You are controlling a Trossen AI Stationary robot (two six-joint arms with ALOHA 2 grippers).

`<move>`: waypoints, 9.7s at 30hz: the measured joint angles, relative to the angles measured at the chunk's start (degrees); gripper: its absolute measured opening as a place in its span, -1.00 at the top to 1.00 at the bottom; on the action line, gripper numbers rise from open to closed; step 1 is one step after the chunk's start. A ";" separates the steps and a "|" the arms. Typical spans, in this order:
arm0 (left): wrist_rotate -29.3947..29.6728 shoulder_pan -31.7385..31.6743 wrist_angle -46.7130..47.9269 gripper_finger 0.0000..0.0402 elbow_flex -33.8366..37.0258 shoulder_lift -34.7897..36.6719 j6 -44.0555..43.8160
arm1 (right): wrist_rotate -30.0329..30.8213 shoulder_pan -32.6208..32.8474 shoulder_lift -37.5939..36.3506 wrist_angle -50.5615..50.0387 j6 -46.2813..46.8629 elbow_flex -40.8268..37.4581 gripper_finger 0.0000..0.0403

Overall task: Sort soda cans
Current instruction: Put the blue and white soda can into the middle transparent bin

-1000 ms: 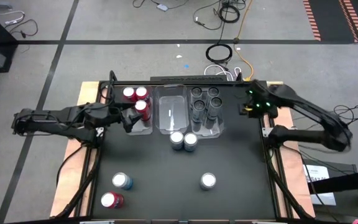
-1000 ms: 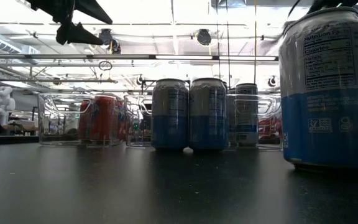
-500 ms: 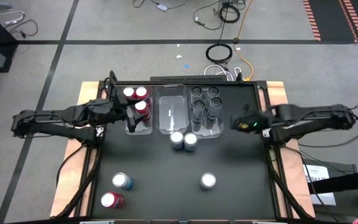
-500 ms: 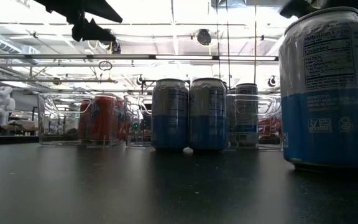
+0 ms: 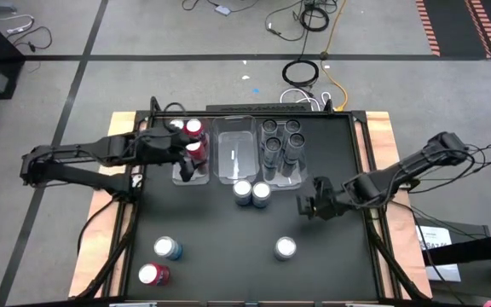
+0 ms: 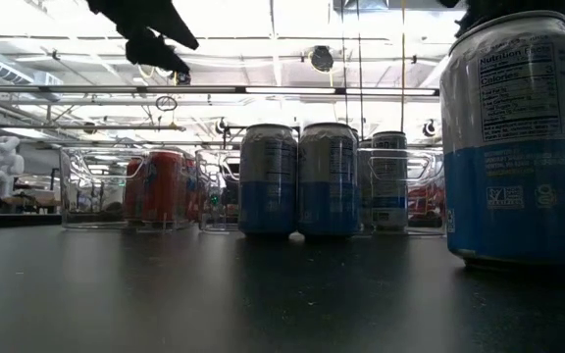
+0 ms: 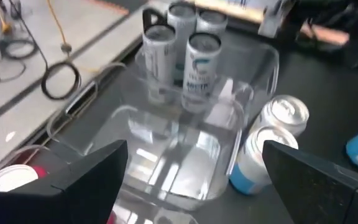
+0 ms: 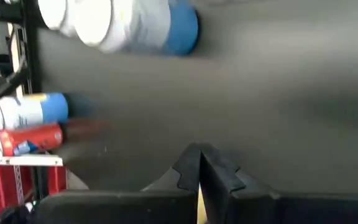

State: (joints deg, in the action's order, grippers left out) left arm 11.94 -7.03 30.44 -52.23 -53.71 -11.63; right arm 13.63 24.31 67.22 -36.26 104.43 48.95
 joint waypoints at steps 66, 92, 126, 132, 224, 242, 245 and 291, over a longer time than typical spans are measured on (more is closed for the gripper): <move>8.06 20.53 -4.10 -0.99 -45.88 -47.35 -26.62 | 4.67 29.49 13.94 -3.84 5.86 0.02 1.00; 0.37 26.57 27.14 -0.99 -42.24 -44.12 -14.89 | 25.55 25.85 0.37 2.42 -17.91 0.07 0.98; -0.14 32.59 3.78 -0.99 -6.36 -14.46 -31.29 | 18.03 6.30 5.46 7.54 -75.13 18.39 -0.77; 1.51 32.57 4.16 -0.99 -6.36 -14.46 -27.47 | 15.68 6.01 16.78 -14.86 -71.79 36.88 -0.74; 0.35 32.99 17.66 -0.99 3.19 18.05 -6.47 | 1.44 1.03 42.29 -25.36 -47.61 57.06 -0.40; 4.86 32.99 22.99 -0.99 3.19 27.17 -1.43 | 3.85 -26.76 42.36 -6.98 -65.43 64.04 -0.41; 7.05 32.97 22.91 -0.99 3.19 28.26 -1.52 | 1.34 -29.67 42.36 -6.44 -68.15 64.04 -0.41; 23.12 32.97 19.23 -0.99 3.19 28.23 -22.61 | -3.45 -47.23 59.43 -14.47 -102.62 64.04 -0.58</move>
State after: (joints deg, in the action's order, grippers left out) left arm 35.07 25.94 49.67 -49.04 -25.47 -34.24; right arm 10.17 -22.92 126.65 -50.72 1.81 112.99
